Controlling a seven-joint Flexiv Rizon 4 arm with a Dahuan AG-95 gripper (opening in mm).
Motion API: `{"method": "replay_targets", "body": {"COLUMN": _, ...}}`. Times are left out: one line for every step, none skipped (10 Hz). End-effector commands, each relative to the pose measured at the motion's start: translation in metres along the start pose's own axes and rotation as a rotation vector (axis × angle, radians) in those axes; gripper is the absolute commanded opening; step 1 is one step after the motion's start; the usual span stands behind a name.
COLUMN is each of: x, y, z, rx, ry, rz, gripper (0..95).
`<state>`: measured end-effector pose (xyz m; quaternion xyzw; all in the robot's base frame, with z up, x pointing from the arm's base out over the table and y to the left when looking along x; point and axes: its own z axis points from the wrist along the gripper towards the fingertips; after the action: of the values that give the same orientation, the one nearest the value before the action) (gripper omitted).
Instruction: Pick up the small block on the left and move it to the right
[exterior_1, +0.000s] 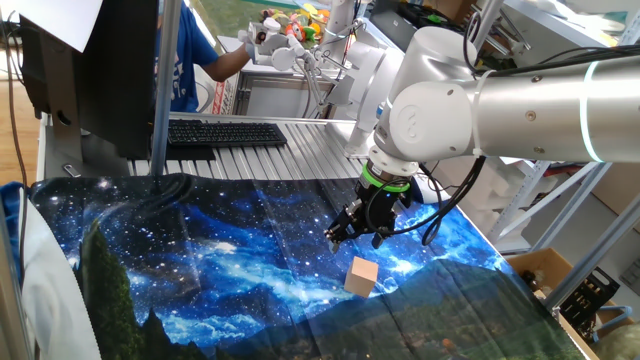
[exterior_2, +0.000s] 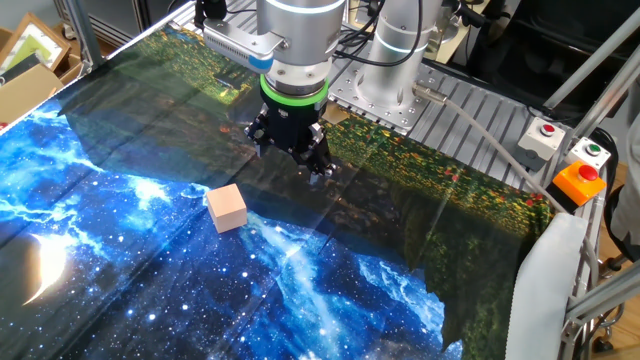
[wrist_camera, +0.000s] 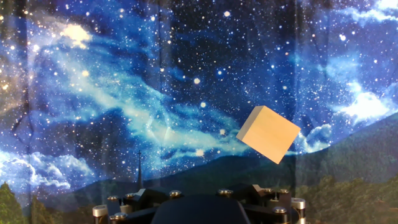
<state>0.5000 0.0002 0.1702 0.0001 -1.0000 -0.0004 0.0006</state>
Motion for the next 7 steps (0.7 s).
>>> {"method": "replay_targets", "body": {"x": 0.0, "y": -0.0002, "z": 0.0002, "rx": 0.001, "ry": -0.001, "rz": 0.0, "gripper": 95.0}}
{"method": "replay_targets", "body": {"x": 0.0001, "y": -0.0002, "z": 0.0002, "rx": -0.021, "ry": -0.034, "rz": 0.127, "gripper": 0.0}}
{"method": "replay_targets", "body": {"x": 0.0001, "y": -0.0002, "z": 0.0002, "rx": -0.024, "ry": -0.03, "rz": 0.127, "gripper": 0.0}}
{"method": "replay_targets", "body": {"x": 0.0001, "y": -0.0002, "z": 0.0002, "rx": -0.027, "ry": -0.029, "rz": 0.128, "gripper": 0.0}}
{"method": "replay_targets", "body": {"x": 0.0001, "y": -0.0002, "z": 0.0002, "rx": -0.028, "ry": -0.028, "rz": 0.128, "gripper": 0.0}}
{"method": "replay_targets", "body": {"x": 0.0001, "y": -0.0002, "z": 0.0002, "rx": -0.029, "ry": -0.024, "rz": 0.127, "gripper": 0.0}}
{"method": "replay_targets", "body": {"x": 0.0001, "y": -0.0002, "z": 0.0002, "rx": -0.029, "ry": -0.023, "rz": 0.127, "gripper": 0.0}}
